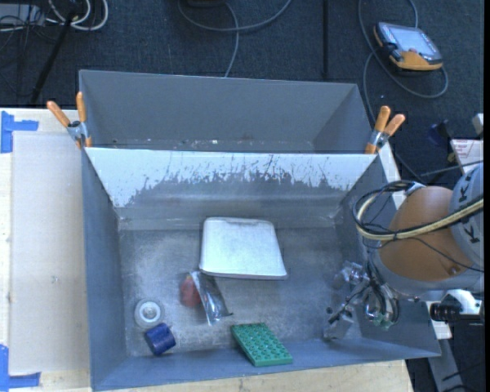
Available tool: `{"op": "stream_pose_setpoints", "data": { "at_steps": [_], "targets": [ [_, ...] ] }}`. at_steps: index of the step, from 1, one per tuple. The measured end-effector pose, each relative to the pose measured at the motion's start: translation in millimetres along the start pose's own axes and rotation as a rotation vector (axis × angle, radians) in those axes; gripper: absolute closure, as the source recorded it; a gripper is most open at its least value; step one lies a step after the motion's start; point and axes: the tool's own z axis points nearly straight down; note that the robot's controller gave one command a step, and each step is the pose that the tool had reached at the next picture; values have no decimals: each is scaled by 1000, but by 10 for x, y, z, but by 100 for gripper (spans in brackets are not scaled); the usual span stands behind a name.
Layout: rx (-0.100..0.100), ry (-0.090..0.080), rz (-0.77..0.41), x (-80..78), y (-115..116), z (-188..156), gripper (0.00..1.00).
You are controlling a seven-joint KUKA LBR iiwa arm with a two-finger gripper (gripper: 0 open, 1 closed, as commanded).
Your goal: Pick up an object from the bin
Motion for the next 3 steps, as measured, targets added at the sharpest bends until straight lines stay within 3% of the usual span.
{"op": "stream_pose_setpoints", "data": {
  "at_steps": [1,2,3],
  "targets": [
    [1,-1,184,-87,-343,-305,0],
    [-21,14,362,-129,-209,-22,0],
    [-7,3,379,-148,-312,-13,100]
  ]
}}
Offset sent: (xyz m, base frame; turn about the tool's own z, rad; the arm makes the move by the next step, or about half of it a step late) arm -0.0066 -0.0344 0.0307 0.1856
